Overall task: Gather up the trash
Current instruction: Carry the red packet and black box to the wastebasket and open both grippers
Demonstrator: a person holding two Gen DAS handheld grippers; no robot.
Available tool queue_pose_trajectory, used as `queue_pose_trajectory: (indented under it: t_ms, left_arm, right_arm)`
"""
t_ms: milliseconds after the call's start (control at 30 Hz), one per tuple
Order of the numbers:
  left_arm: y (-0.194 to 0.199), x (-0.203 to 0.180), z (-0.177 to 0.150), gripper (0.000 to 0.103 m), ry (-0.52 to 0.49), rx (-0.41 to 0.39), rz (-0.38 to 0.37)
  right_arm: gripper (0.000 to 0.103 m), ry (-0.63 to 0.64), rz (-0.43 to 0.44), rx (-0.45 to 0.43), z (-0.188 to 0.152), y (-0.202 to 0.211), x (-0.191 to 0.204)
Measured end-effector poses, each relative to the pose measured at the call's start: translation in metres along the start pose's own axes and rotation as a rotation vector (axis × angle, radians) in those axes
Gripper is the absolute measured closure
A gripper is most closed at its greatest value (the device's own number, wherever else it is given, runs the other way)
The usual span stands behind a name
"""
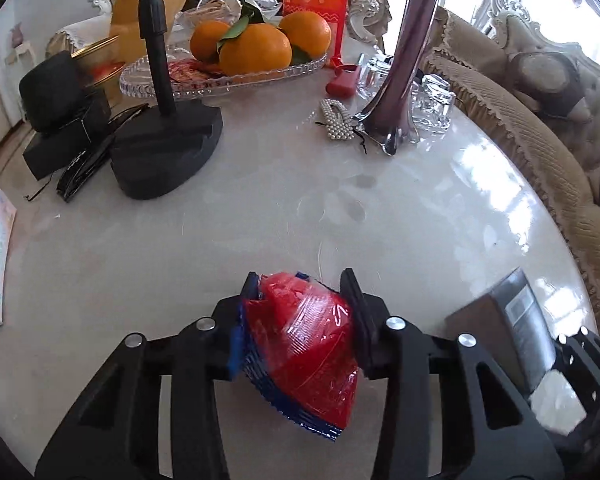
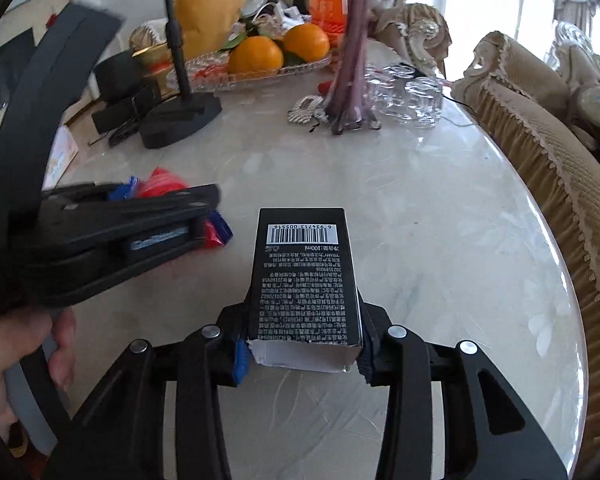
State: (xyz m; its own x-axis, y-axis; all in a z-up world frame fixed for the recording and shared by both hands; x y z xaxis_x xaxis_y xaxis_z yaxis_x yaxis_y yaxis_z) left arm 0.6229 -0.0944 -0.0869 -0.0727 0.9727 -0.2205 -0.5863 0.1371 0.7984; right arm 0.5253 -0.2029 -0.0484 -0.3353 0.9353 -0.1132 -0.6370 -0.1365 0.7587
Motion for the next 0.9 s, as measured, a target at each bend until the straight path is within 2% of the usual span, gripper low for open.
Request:
queue_pose_trajectory:
  t_ms: [100, 200, 300, 400, 500, 600, 633, 767, 833, 900]
  left_arm:
    - [0.010, 0.008, -0.002, 0.063, 0.010, -0.002, -0.014]
    - [0.049, 0.018, -0.012, 0.064, 0.025, -0.030, -0.074]
    - [0.121, 0.031, -0.045, 0.064, -0.029, -0.076, -0.131]
    - [0.182, 0.043, -0.091, 0.064, -0.085, -0.092, -0.171]
    - [0.250, 0.055, -0.170, 0.063, -0.124, -0.073, -0.244]
    - [0.291, 0.062, -0.242, 0.063, -0.119, -0.043, -0.288]
    - [0.306, 0.062, -0.274, 0.063, -0.124, -0.026, -0.310]
    - [0.345, 0.071, -0.384, 0.063, -0.153, 0.050, -0.335]
    - [0.348, 0.077, -0.436, 0.063, -0.138, 0.142, -0.354]
    - [0.334, 0.083, -0.474, 0.062, -0.125, 0.217, -0.351]
  right_arm:
    - [0.065, -0.057, 0.049, -0.034, 0.002, 0.003, -0.004]
    - [0.065, -0.091, 0.122, -0.049, 0.001, 0.007, 0.000]
    - [0.065, -0.127, 0.185, -0.109, -0.002, 0.035, 0.011]
    - [0.065, -0.144, 0.277, -0.217, -0.021, 0.092, 0.038]
    - [0.065, -0.103, 0.377, -0.281, -0.085, 0.166, 0.089]
    - [0.065, -0.076, 0.427, -0.268, -0.149, 0.218, 0.123]
    - [0.065, -0.071, 0.439, -0.243, -0.183, 0.240, 0.137]
    - [0.065, -0.096, 0.455, -0.143, -0.270, 0.290, 0.168]
    - [0.065, -0.133, 0.454, -0.067, -0.313, 0.303, 0.179]
    - [0.065, -0.159, 0.449, 0.007, -0.345, 0.299, 0.188]
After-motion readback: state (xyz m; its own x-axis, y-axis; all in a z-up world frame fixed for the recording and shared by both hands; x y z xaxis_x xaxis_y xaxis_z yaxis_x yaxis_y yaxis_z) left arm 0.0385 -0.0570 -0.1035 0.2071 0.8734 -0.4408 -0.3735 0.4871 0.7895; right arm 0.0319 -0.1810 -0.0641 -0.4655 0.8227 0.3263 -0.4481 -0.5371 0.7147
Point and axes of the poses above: each gripper's, at about its wrist camera, not at the fingertips, and y roughly against the way its jaws point, x to its left, z to its top, the point moved 9 cm from there along -y, roughly the way its jaws point, and after that the axes turned 14 degrees about y, right-handed, at the moved point
